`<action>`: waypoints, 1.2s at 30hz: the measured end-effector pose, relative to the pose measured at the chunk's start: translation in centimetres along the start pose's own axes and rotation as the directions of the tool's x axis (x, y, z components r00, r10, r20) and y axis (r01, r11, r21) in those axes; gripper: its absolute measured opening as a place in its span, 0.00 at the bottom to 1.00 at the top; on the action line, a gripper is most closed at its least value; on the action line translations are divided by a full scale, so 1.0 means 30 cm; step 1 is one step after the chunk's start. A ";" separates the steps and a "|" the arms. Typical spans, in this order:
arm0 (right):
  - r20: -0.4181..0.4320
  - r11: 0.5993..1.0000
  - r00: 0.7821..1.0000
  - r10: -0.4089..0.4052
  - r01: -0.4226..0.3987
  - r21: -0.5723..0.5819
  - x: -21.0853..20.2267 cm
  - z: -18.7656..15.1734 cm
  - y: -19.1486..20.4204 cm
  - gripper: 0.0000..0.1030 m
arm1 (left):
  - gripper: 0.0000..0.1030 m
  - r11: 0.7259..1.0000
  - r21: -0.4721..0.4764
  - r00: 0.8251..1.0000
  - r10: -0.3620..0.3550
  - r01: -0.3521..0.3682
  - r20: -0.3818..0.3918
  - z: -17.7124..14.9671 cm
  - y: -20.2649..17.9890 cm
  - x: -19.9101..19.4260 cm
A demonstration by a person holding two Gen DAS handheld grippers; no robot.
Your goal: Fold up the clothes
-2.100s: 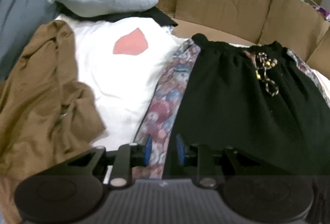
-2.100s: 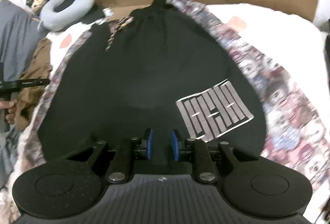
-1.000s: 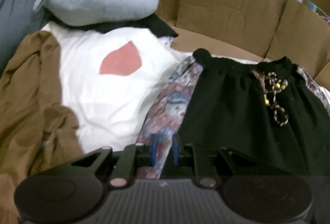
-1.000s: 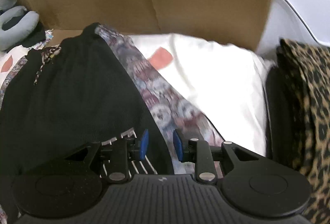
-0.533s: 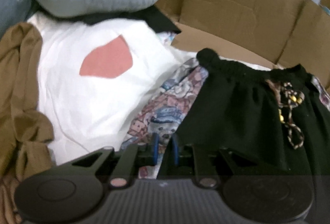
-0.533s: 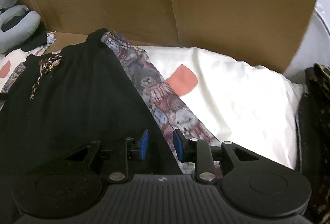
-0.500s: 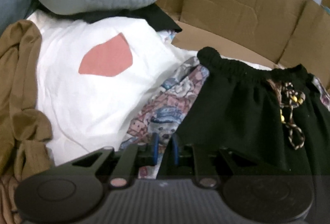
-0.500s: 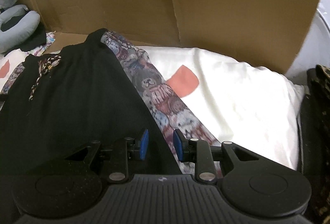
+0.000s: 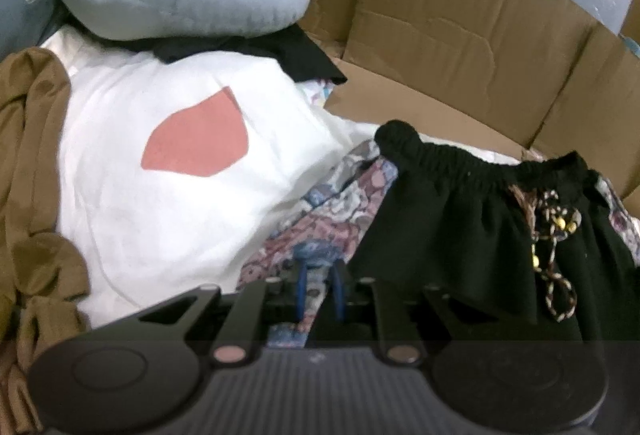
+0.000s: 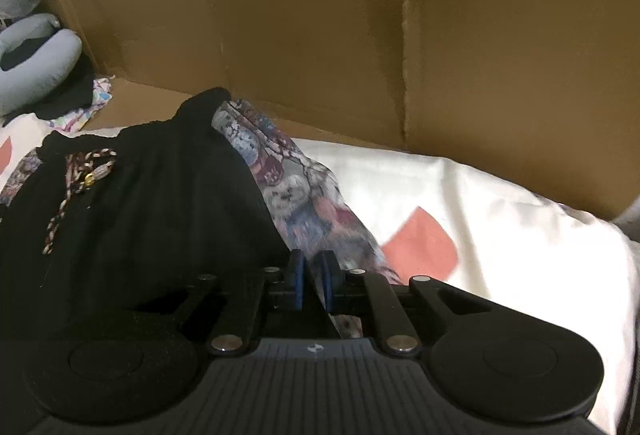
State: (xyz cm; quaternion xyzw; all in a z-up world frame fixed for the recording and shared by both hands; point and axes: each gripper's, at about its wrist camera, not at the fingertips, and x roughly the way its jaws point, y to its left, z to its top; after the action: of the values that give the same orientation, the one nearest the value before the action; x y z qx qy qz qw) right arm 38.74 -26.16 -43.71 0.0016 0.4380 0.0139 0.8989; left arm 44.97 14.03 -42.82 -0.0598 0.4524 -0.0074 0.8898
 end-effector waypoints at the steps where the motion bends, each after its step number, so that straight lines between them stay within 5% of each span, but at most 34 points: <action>1: -0.008 1.000 1.000 -0.001 0.001 0.000 0.020 0.010 0.001 0.14 | 0.14 1.000 -0.003 1.000 0.000 0.000 0.003 0.007 -0.004 0.005; 22: 0.000 1.000 1.000 0.017 -0.017 -0.014 0.183 0.193 0.048 0.17 | 0.15 0.999 -0.005 0.999 -0.034 0.034 -0.013 0.123 -0.082 0.121; 31: 0.010 0.999 0.999 0.046 -0.046 -0.017 0.023 0.218 0.021 0.20 | 0.15 0.998 0.012 0.998 -0.068 0.068 -0.011 0.128 0.001 -0.079; 36: -0.005 0.999 0.999 0.045 -0.045 -0.003 -0.058 0.194 -0.004 0.20 | 0.15 1.000 0.005 0.998 0.008 -0.008 -0.056 0.082 0.064 -0.162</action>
State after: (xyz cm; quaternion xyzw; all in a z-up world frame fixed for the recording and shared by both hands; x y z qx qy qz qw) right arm 42.25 -26.26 -38.75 0.0101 0.4399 0.0347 0.8973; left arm 44.00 16.50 -37.69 -0.0558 0.4774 -0.0064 0.8769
